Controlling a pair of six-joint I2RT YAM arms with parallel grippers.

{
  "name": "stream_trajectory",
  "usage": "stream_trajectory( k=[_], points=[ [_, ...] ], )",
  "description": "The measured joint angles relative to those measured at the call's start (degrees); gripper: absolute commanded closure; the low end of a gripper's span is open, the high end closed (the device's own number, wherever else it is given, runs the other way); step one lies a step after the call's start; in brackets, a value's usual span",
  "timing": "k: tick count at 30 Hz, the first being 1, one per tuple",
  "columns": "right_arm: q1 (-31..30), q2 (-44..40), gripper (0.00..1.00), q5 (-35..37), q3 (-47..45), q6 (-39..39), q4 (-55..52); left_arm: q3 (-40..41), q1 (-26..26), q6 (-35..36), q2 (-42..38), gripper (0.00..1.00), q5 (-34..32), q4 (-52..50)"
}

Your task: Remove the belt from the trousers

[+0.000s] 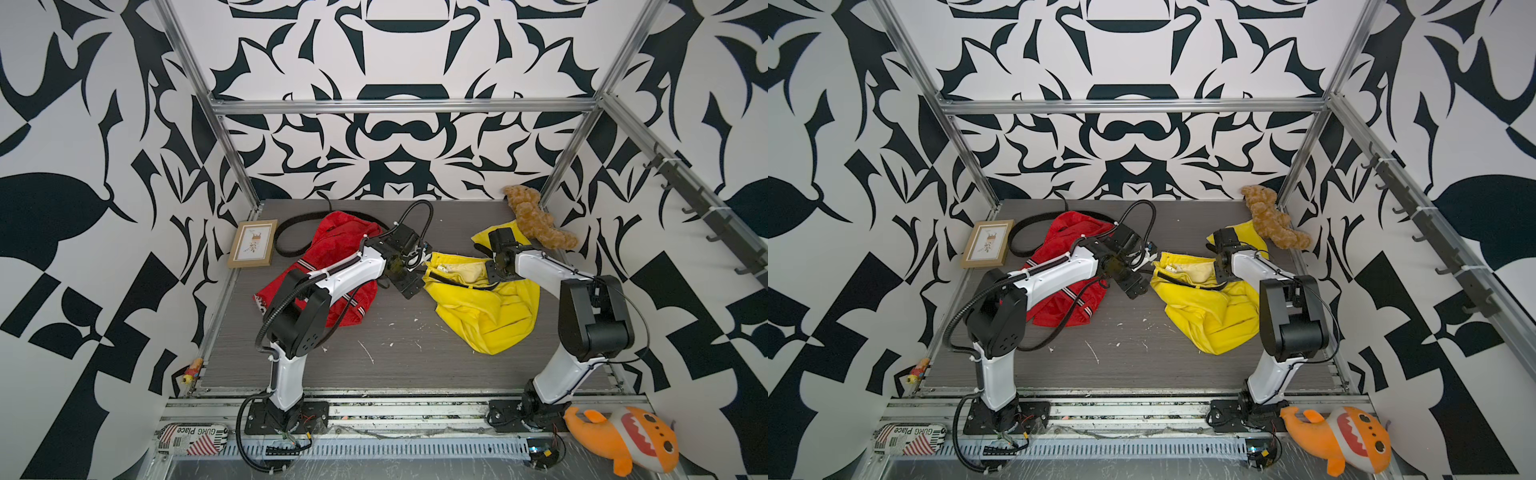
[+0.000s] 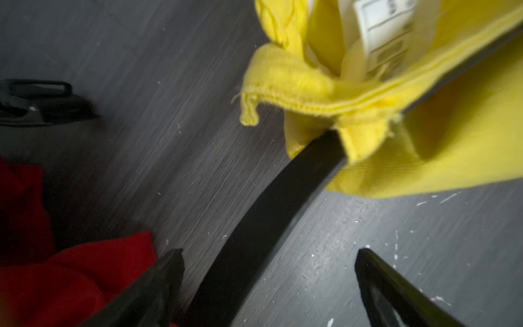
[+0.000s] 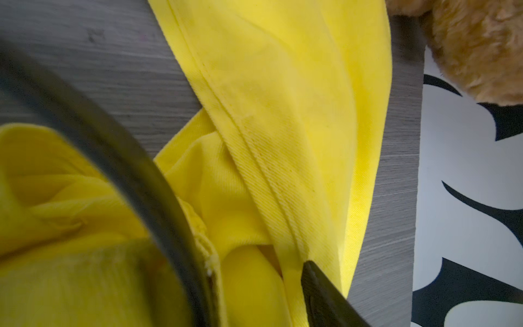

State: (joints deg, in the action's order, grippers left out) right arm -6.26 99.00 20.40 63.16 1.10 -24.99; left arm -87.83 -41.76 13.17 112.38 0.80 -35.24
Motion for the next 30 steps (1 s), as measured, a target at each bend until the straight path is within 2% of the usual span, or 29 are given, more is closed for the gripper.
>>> stream_trajectory(
  k=[1,3,4,5,8,14,23,27,30],
  points=[
    [0.0,-0.26,0.32,-0.37,0.0,0.02,-0.07,-0.02,0.0,0.57,0.52,0.41,-0.24,0.28],
    [0.0,-0.87,0.26,-1.38,0.0,0.28,-0.33,-0.7,0.0,1.27,1.4,0.8,-0.7,0.74],
    [0.0,-1.22,0.25,-1.97,0.0,0.26,-0.5,-1.25,0.02,1.4,1.7,0.92,-0.87,0.9],
    [0.0,-1.79,0.24,-2.82,0.0,0.42,-0.61,-1.6,0.0,1.46,1.84,1.0,-0.98,1.36],
    [0.0,-3.98,0.23,-5.09,0.33,0.63,-1.27,-0.17,-0.48,2.05,0.76,1.0,-1.88,3.69],
    [-0.13,-3.78,0.18,-10.86,6.05,-0.02,-3.21,10.95,-3.02,2.6,-8.66,1.0,-4.7,8.02],
    [-1.4,-3.67,0.21,-19.78,6.93,-1.79,-1.79,12.37,-4.74,4.33,-11.45,1.0,-7.63,10.73],
    [-1.68,-2.19,0.21,-19.54,8.83,-2.4,-2.51,12.55,-5.42,4.9,-11.52,1.0,-8.68,11.39],
    [-1.75,0.68,0.26,-17.73,10.36,-2.62,-2.71,13.75,-6.36,5.29,-12.55,1.0,-9.79,12.13]
  ],
)
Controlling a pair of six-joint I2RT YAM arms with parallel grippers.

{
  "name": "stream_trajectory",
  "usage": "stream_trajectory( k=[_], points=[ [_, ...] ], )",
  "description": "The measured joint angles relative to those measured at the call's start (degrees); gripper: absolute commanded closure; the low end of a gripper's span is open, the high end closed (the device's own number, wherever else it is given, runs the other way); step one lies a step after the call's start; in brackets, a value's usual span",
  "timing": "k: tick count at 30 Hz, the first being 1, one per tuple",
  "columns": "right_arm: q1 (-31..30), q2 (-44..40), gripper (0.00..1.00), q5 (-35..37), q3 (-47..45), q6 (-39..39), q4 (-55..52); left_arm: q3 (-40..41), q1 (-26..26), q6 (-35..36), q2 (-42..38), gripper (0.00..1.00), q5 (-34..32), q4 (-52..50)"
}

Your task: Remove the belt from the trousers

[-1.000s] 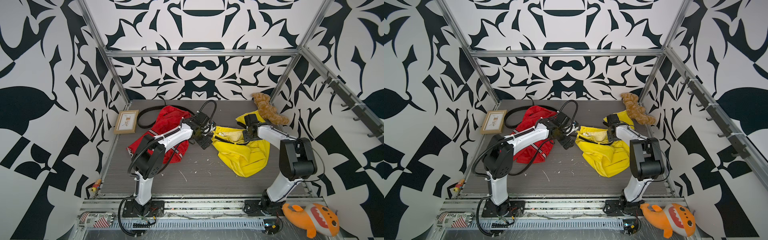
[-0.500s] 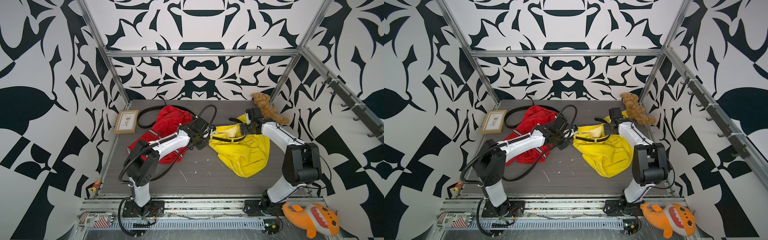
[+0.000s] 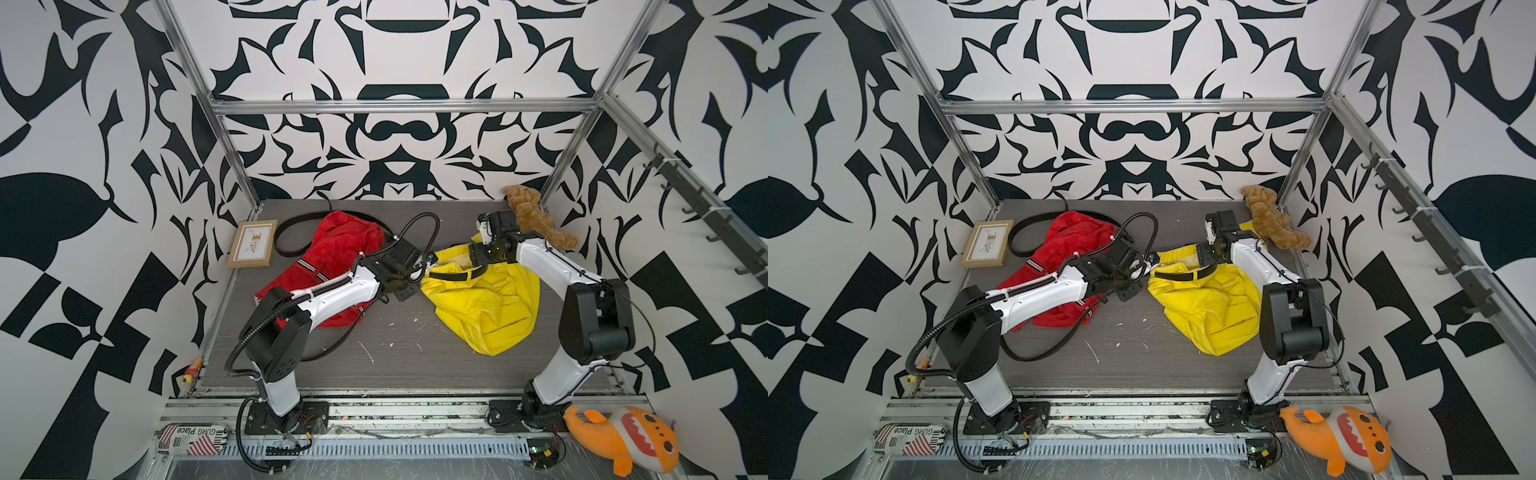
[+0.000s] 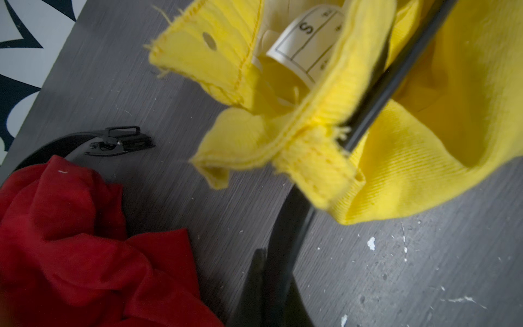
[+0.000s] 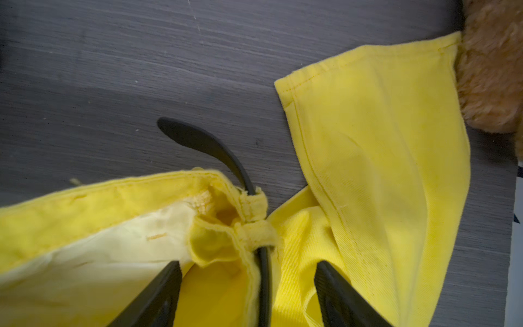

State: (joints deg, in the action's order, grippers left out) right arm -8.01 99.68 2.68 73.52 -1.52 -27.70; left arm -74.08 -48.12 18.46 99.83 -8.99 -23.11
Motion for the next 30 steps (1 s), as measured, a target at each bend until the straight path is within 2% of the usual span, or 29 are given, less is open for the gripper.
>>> stream_trajectory(
  k=[5,8,17,23,30],
  points=[
    [0.0,5.07,0.33,3.08,2.6,-0.63,-1.6,3.91,-1.29,0.98,-4.26,1.0,-2.73,0.96],
    [-0.42,6.93,0.34,4.66,4.37,-0.92,-2.51,6.73,-1.6,2.05,-7.43,1.0,-4.42,2.34],
    [-0.7,4.74,0.35,6.45,4.76,-0.35,-4.31,12.72,-0.24,6.38,-17.33,1.0,-7.63,7.26],
    [0.66,1.84,0.35,6.8,4.76,1.14,-4.11,15.54,6.82,7.74,-27.78,1.0,-6.14,8.33],
    [9.29,2.51,0.35,16.24,2.67,0.81,-2.73,15.76,21.4,3.87,-37.62,1.0,-10.36,8.59]
  ],
)
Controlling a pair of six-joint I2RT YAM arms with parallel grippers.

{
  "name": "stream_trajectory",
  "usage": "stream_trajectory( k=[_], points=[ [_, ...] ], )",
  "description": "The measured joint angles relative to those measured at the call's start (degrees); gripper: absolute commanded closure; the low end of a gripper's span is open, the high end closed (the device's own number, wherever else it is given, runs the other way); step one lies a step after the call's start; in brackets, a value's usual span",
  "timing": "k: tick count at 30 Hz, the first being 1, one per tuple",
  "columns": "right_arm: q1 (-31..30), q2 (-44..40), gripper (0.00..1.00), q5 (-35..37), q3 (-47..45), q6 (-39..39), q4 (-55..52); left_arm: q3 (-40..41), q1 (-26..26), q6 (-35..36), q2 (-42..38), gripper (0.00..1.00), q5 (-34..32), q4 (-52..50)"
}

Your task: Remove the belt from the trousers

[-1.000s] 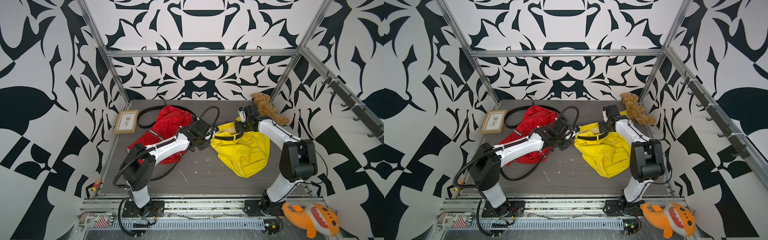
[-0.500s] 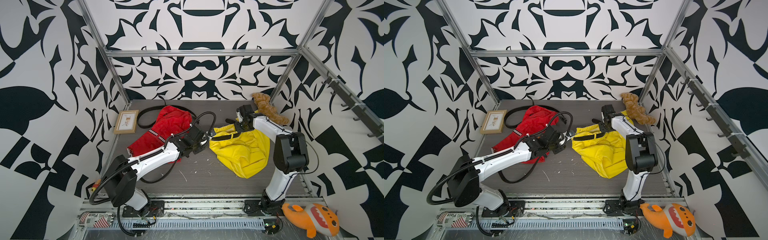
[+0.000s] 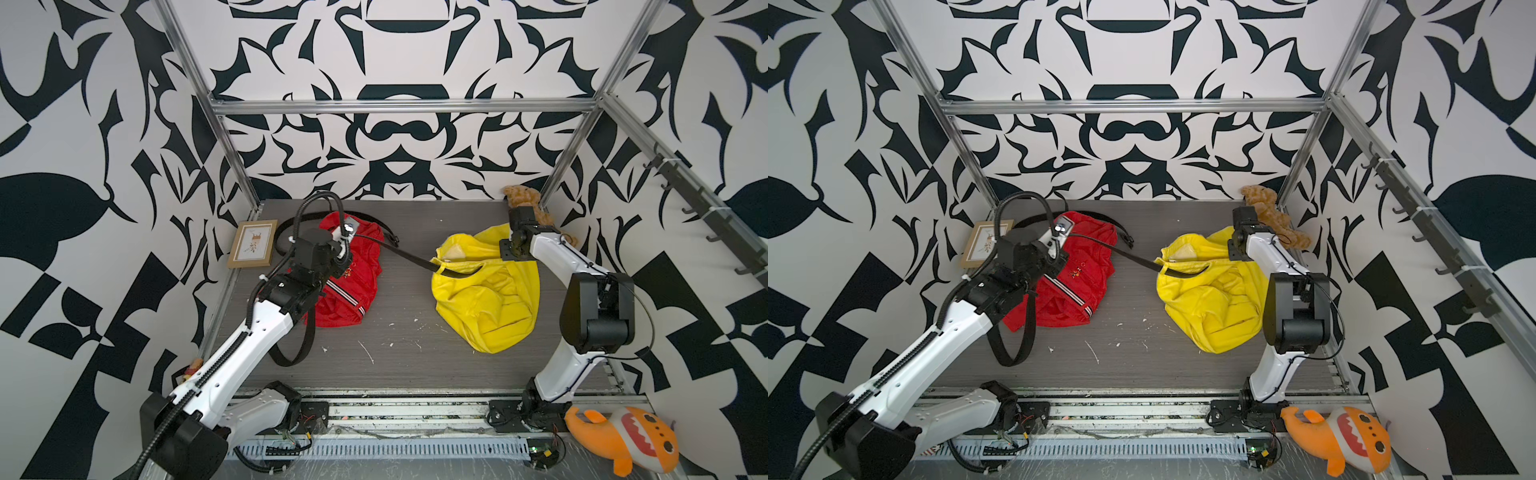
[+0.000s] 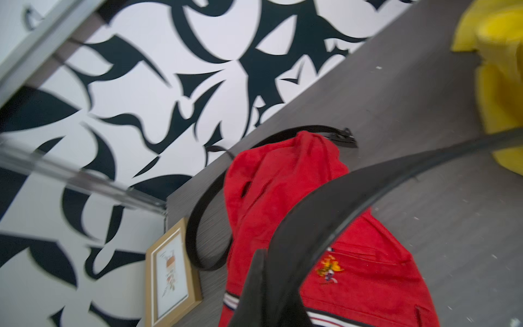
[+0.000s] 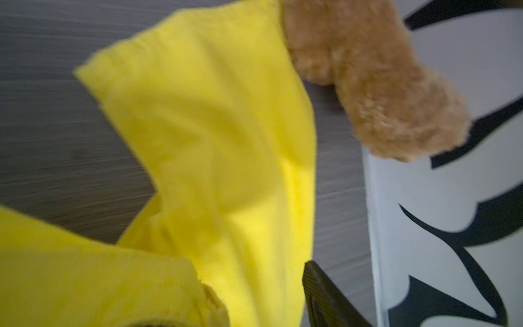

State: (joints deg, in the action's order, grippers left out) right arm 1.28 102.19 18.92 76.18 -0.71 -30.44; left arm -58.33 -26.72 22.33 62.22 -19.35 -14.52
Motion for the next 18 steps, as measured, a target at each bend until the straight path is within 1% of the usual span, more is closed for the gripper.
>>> stream_trajectory(
  k=[2,4,12,15,18],
  points=[
    [1.31,0.0,0.35,1.46,-1.03,0.04,0.0,-0.17,3.37,-1.84,-1.29,1.0,-0.15,0.26],
    [1.25,0.0,0.35,2.12,-1.64,0.09,0.28,-0.7,5.07,-3.21,-1.25,1.0,-0.07,0.2],
    [0.35,0.0,0.35,2.51,-3.78,0.35,2.23,-2.93,6.99,-5.97,-0.5,1.0,-0.11,1.57],
    [0.57,0.33,0.35,2.58,-4.35,0.52,2.36,-4.52,10.73,-7.08,-1.03,1.0,0.04,2.29],
    [0.94,1.55,0.35,2.58,-4.35,0.59,3.08,-6.01,15.87,-9.2,-2.25,1.0,0.83,3.3]
  ],
)
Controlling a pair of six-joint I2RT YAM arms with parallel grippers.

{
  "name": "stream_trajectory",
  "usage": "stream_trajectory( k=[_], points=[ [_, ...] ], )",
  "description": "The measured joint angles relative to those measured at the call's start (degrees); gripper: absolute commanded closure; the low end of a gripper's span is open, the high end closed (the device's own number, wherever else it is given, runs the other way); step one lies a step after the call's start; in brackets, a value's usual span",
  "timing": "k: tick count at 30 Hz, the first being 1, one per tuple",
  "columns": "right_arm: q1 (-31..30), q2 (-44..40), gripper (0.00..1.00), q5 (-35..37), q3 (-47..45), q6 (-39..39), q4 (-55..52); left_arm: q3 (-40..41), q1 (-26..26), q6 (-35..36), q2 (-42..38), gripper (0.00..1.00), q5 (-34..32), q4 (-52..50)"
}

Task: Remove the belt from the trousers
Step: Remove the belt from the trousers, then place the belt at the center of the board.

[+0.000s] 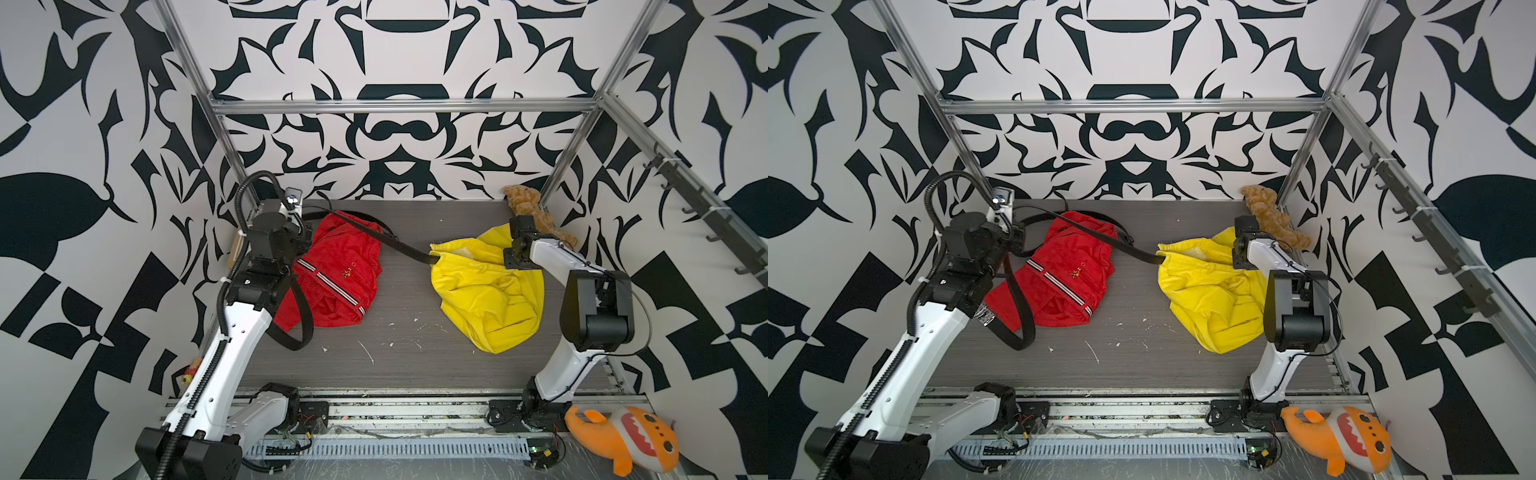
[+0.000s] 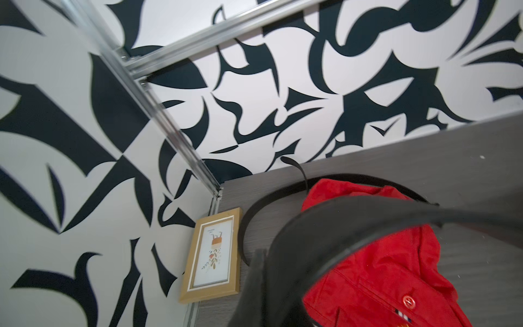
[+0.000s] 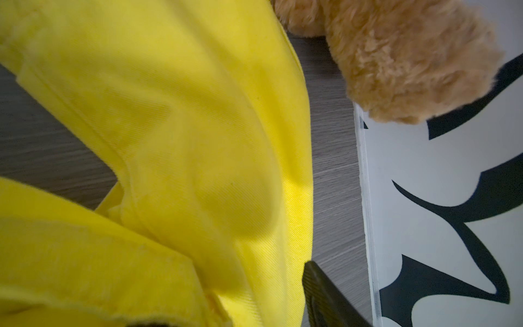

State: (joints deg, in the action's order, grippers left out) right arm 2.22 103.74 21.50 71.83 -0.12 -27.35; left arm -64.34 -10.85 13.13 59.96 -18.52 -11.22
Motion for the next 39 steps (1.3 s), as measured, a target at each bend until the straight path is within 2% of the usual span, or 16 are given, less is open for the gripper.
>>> stream_trajectory(
  k=[3,10,17,24,28,32,35,39],
  points=[
    [0.39,1.88,0.36,-0.2,0.0,0.44,0.44,-1.9,2.82,-2.08,-0.85,1.0,1.27,0.76],
    [-0.26,2.95,0.37,-2.12,-0.02,1.95,0.57,-10.14,1.27,-4.7,0.33,1.0,8.04,-0.61],
    [-6.25,2.97,0.37,-5.14,-2.03,4.52,1.55,-34.86,-16.52,-1.11,11.85,1.0,10.27,-7.34],
    [-11.76,3.37,0.37,-9.05,-2.86,7.32,2.12,-68.43,-24.3,-1.14,30.18,1.0,13.99,-16.0],
    [-14.32,3.37,0.37,-10.8,-2.97,8.81,2.51,-82.79,-30.86,-0.94,39.04,1.0,16.0,-17.11],
    [-16.59,3.37,0.31,-12.61,-2.95,10.05,2.86,-85.37,-34.97,-1.07,43.43,1.0,17.97,-14.4],
    [-17.11,3.32,0.27,-13.6,-2.97,10.6,3.02,-85.13,-35.67,-1.6,46.27,1.0,18.27,-12.61],
    [-16.55,0.61,0.24,-14.58,-4.33,10.88,3.02,-78.99,-35.43,-3.8,47.93,1.0,18.08,-9.05]
  ],
)
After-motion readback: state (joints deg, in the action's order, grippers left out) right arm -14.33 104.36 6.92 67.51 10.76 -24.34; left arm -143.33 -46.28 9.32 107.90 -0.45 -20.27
